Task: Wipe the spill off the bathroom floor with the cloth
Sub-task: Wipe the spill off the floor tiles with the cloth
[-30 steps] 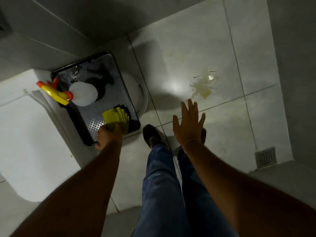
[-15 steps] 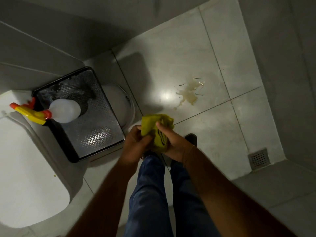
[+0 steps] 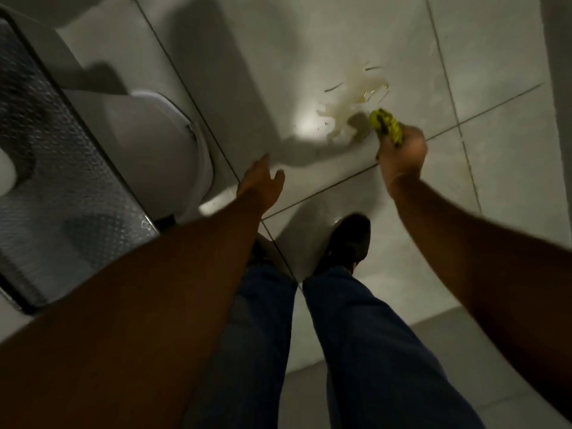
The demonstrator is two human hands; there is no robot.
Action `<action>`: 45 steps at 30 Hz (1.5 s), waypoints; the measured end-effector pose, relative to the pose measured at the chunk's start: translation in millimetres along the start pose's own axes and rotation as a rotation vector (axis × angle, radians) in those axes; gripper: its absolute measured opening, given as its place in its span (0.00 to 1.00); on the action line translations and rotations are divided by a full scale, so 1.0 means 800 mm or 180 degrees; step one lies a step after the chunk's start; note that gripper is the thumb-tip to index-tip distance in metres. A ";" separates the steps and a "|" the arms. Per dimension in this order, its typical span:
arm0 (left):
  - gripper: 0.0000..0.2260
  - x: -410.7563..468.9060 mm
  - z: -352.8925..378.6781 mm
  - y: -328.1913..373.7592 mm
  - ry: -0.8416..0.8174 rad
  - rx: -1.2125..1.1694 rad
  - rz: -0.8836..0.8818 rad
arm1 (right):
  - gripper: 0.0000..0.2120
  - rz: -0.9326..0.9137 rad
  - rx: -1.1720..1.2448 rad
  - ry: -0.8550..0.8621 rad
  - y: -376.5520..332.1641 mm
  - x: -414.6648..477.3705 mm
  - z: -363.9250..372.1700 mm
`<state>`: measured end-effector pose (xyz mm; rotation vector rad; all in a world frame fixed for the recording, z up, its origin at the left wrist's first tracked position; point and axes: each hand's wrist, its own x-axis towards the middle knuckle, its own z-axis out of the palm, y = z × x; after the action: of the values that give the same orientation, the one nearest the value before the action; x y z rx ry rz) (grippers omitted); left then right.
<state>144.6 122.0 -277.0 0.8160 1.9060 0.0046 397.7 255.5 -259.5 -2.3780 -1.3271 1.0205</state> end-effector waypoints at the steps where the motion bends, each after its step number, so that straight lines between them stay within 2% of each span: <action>1: 0.31 0.020 0.004 -0.004 0.0146 0.0341 0.0134 | 0.13 -0.0198 -0.0162 -0.0054 -0.002 0.010 0.005; 5: 0.36 0.089 0.025 -0.015 0.0593 0.1083 0.0195 | 0.17 -0.1069 -0.0562 -0.0519 0.005 0.034 0.058; 8: 0.38 0.118 0.036 -0.010 0.0574 0.1211 0.0290 | 0.26 -0.1834 -0.1212 -0.0969 0.039 0.043 0.106; 11: 0.37 0.125 0.043 -0.010 0.0478 0.1337 0.0378 | 0.31 -0.2008 -0.1795 -0.0804 0.063 0.048 0.126; 13: 0.35 0.123 0.042 -0.012 0.0535 0.1401 0.0418 | 0.29 -0.2041 -0.1932 -0.0630 0.069 0.047 0.129; 15: 0.34 0.123 0.040 -0.018 0.0619 0.1468 0.0455 | 0.26 -0.2315 -0.1994 -0.0661 0.071 0.036 0.142; 17: 0.32 0.123 0.035 -0.019 0.0631 0.1468 0.0489 | 0.22 -0.3200 -0.2061 -0.0898 0.086 0.012 0.157; 19: 0.32 0.124 0.029 -0.016 0.0530 0.1370 0.0489 | 0.20 -0.4245 -0.2239 -0.1419 0.112 -0.010 0.155; 21: 0.31 0.126 0.023 -0.012 0.0437 0.1335 0.0473 | 0.22 -0.4616 -0.2558 -0.1853 0.130 -0.006 0.134; 23: 0.30 0.129 0.015 -0.009 0.0345 0.1405 0.0481 | 0.23 -0.4407 -0.2509 -0.1603 0.132 0.015 0.112; 24: 0.30 0.130 0.012 -0.007 0.0301 0.1435 0.0489 | 0.23 -0.4029 -0.2476 -0.1383 0.131 0.028 0.102; 27: 0.30 0.129 0.009 -0.007 0.0280 0.1515 0.0509 | 0.26 -0.2406 -0.2522 -0.0751 0.104 0.057 0.084; 29: 0.31 0.127 0.013 -0.007 0.0338 0.1572 0.0530 | 0.28 -0.1813 -0.2306 -0.0600 0.085 0.063 0.098; 30: 0.32 0.125 0.015 -0.008 0.0379 0.1596 0.0536 | 0.27 -0.1879 -0.2217 -0.0680 0.080 0.056 0.112; 31: 0.32 0.124 0.017 -0.009 0.0413 0.1611 0.0536 | 0.25 -0.2207 -0.2100 -0.0783 0.080 0.041 0.128; 33: 0.33 0.121 0.020 -0.008 0.0393 0.1638 0.0486 | 0.21 -0.3307 -0.1908 -0.1244 0.091 0.000 0.149; 35: 0.34 0.119 0.022 -0.006 0.0357 0.1688 0.0475 | 0.23 -0.4069 -0.2086 -0.1786 0.114 -0.030 0.138; 37: 0.34 0.117 0.024 -0.001 0.0293 0.1639 0.0492 | 0.26 -0.3944 -0.2170 -0.1760 0.133 -0.017 0.113; 38: 0.34 0.116 0.024 0.002 0.0259 0.1593 0.0484 | 0.26 -0.3662 -0.2076 -0.1541 0.138 -0.008 0.099; 42: 0.35 0.116 0.022 0.005 0.0272 0.1596 0.0503 | 0.23 -0.1583 -0.1752 -0.0452 0.121 0.049 0.058; 45: 0.36 0.119 0.022 0.005 0.0248 0.1600 0.0464 | 0.26 -0.1101 -0.1457 -0.0006 0.085 0.092 0.064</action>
<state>136.6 170.3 -360.7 1.3054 1.9421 -0.3710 433.4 271.0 -365.4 -2.3043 -2.0651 0.6743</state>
